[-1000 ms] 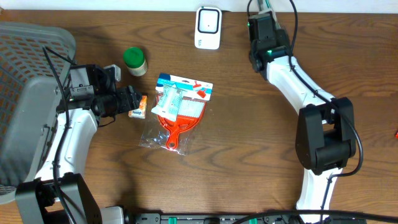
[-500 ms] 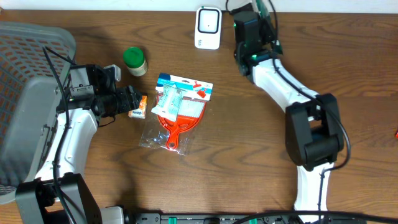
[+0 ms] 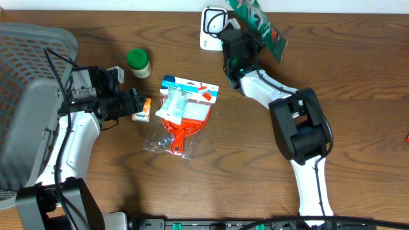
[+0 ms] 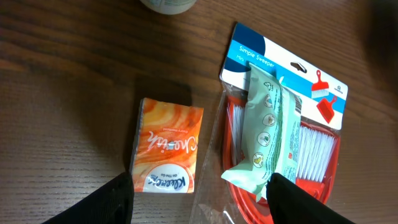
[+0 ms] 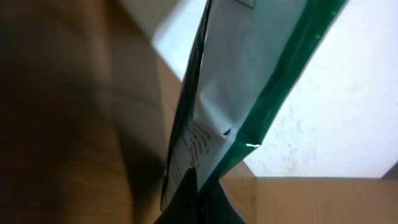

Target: Scan the item barcode

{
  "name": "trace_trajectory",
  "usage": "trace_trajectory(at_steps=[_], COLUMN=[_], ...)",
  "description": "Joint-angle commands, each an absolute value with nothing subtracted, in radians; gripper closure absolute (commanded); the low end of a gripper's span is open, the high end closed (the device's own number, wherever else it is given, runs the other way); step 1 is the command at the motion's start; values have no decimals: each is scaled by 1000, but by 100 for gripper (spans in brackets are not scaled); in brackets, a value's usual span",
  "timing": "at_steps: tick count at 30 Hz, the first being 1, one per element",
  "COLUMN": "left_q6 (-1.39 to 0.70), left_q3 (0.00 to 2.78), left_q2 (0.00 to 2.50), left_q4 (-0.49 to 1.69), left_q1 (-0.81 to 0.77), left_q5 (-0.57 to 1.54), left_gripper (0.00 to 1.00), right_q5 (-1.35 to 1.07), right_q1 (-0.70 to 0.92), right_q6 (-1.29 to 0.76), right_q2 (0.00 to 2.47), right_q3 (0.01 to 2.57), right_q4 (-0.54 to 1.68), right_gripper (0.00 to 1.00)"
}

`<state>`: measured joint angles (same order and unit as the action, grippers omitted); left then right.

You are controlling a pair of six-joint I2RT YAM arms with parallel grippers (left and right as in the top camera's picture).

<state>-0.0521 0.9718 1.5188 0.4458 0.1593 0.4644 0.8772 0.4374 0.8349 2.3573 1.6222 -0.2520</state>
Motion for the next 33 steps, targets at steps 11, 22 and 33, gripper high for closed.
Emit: trace_trajectory(at_steps=[11, 22, 33], left_q6=[-61, -61, -62], left_q3=[965, 965, 965], left_q2=[1511, 1511, 1511], left_q4=[448, 448, 448], left_q1=[167, 167, 167], left_q5=[455, 455, 455], left_gripper=[31, 31, 31], right_q5=[859, 855, 804], right_q1=[495, 484, 484], right_q6=[895, 899, 945], right_q2=[2375, 2375, 2379], right_q3=[1642, 1642, 1642], right_q4=[-249, -243, -225], right_gripper=[99, 99, 99])
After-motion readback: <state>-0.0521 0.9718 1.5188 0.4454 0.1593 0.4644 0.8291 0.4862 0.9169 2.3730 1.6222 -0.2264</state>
